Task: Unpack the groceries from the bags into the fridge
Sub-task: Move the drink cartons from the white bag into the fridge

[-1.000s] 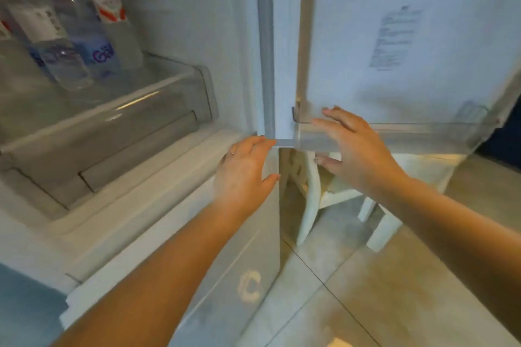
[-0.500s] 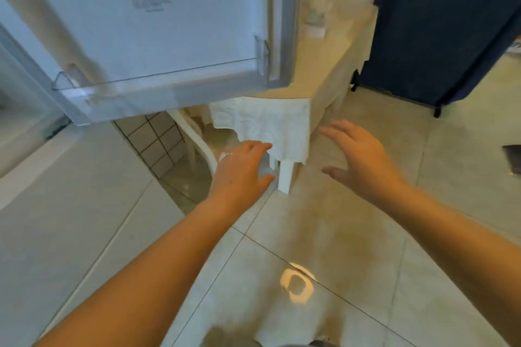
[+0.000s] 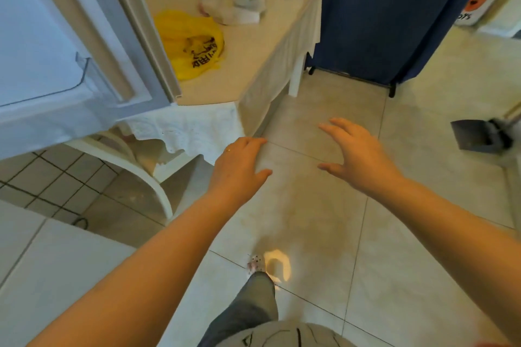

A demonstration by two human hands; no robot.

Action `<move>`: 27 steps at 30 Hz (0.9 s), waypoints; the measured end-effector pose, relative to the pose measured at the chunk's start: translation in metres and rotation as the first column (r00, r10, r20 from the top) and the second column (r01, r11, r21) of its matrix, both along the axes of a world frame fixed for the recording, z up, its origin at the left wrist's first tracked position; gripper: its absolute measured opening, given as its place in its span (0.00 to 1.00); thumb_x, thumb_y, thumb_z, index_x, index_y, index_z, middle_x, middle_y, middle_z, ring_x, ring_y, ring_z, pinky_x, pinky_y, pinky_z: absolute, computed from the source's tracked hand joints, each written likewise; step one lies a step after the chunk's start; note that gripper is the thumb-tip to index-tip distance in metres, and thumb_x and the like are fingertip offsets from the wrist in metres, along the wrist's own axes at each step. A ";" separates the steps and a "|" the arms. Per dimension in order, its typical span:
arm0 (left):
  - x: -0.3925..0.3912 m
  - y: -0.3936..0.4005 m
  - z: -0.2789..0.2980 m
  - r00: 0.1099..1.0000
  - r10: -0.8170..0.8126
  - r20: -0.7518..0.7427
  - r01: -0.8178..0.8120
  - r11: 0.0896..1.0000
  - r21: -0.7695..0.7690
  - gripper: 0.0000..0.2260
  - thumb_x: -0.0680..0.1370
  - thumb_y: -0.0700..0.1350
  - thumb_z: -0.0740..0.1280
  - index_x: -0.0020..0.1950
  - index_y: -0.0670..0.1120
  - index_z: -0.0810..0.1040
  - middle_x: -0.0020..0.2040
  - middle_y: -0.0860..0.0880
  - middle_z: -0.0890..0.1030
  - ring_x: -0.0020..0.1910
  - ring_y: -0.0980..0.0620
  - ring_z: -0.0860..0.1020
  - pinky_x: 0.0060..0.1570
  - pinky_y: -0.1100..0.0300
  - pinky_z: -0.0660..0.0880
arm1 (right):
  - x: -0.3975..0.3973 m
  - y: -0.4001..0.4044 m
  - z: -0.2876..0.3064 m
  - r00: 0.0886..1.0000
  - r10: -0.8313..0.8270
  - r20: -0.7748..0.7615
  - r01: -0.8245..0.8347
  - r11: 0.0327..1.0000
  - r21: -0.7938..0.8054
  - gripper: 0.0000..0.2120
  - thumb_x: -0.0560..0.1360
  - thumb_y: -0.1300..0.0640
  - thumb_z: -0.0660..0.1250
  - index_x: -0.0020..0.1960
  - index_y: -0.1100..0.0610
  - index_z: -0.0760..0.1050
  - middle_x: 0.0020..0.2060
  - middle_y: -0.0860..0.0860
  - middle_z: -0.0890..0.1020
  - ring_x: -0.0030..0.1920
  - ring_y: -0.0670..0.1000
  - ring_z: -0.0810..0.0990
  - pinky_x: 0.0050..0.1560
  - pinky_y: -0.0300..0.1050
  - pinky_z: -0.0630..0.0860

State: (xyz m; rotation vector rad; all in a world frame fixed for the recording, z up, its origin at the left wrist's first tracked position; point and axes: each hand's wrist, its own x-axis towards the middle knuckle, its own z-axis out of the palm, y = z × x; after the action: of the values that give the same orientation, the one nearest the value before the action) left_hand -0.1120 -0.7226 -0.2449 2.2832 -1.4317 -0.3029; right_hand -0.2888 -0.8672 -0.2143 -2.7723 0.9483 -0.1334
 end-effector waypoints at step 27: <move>0.203 -0.469 -0.036 0.991 0.096 -0.097 -0.096 0.995 0.003 0.27 0.74 0.51 0.70 0.71 0.50 0.66 0.68 0.47 0.69 0.66 0.46 0.68 0.64 0.51 0.67 | 0.208 -0.466 -0.028 1.000 0.011 0.011 -0.012 0.995 0.098 0.37 0.71 0.48 0.71 0.74 0.51 0.57 0.74 0.52 0.60 0.73 0.53 0.58 0.71 0.49 0.57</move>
State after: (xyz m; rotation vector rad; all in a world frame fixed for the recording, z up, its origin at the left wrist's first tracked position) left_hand 0.0914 -1.1920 -0.2807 2.2947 -1.2692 -0.3781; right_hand -0.0811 -1.3333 -0.2421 -2.6848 0.9104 -0.0971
